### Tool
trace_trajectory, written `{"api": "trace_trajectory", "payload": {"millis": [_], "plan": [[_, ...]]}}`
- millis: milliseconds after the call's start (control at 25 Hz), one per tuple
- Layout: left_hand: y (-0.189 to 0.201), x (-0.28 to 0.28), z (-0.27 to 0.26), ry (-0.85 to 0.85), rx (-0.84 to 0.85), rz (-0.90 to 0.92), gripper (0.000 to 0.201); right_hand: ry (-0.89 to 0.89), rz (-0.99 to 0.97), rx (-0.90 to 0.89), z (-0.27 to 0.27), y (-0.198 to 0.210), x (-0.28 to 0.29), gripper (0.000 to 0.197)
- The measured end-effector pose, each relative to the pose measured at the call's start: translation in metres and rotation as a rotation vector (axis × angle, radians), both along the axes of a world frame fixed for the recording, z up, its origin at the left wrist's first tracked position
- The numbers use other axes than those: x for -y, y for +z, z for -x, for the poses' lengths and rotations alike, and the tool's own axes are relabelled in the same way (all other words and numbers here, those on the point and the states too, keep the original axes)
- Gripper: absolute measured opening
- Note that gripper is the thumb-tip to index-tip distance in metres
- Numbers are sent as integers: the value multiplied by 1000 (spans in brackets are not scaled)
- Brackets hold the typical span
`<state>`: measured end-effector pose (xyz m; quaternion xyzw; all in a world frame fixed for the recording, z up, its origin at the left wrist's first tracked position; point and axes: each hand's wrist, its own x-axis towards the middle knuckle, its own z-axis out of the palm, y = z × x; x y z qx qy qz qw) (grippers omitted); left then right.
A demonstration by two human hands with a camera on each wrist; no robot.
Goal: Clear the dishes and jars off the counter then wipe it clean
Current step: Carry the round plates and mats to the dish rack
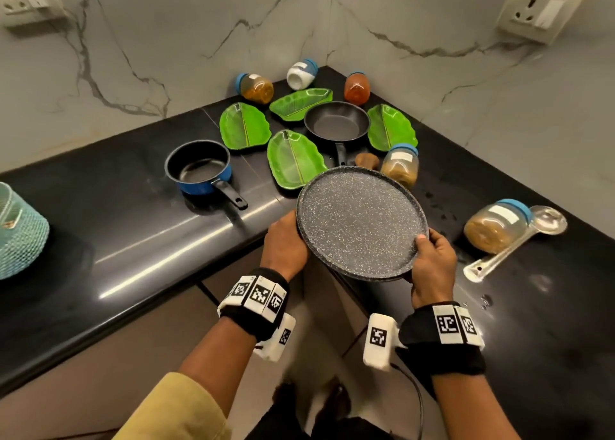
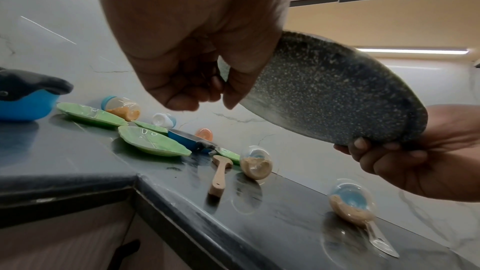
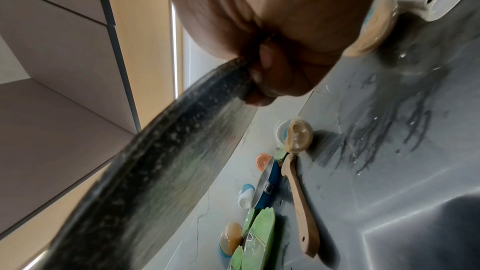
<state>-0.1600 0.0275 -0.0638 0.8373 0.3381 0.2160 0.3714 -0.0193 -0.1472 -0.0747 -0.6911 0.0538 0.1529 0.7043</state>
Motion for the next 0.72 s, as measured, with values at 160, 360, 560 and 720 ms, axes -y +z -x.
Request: {"api": "trace_trajectory", "payload": {"millis": [160, 360, 560, 720], "plan": [[10, 27, 11, -97, 45, -37, 26, -72, -31, 16, 22, 10, 37, 25], [17, 68, 20, -211, 54, -67, 16, -188, -20, 77, 59, 19, 99, 22], [22, 134, 23, -414, 121, -53, 19, -332, -14, 173, 88, 35, 181, 23], [31, 199, 5, -536, 125, -45, 25, -420, -60, 223, 108, 62, 257, 16]]}}
